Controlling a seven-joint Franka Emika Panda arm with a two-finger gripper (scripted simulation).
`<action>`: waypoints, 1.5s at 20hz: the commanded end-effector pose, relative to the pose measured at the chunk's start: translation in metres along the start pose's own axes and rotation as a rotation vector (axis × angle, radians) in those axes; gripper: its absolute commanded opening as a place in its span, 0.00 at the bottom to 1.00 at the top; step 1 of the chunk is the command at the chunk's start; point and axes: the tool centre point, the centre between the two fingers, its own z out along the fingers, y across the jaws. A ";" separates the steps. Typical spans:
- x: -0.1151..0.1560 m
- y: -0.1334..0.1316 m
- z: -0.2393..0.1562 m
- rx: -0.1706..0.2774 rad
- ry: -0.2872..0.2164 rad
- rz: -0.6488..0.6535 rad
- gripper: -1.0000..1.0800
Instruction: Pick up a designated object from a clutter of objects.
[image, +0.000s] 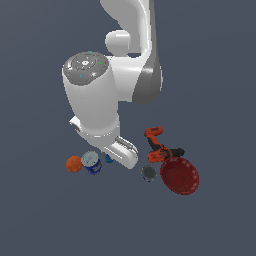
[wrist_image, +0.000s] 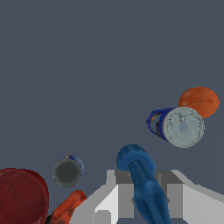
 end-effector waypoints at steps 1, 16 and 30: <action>-0.015 -0.017 -0.022 -0.001 0.000 0.001 0.00; -0.094 -0.119 -0.146 -0.002 0.001 0.001 0.00; -0.118 -0.156 -0.187 -0.001 0.000 0.001 0.00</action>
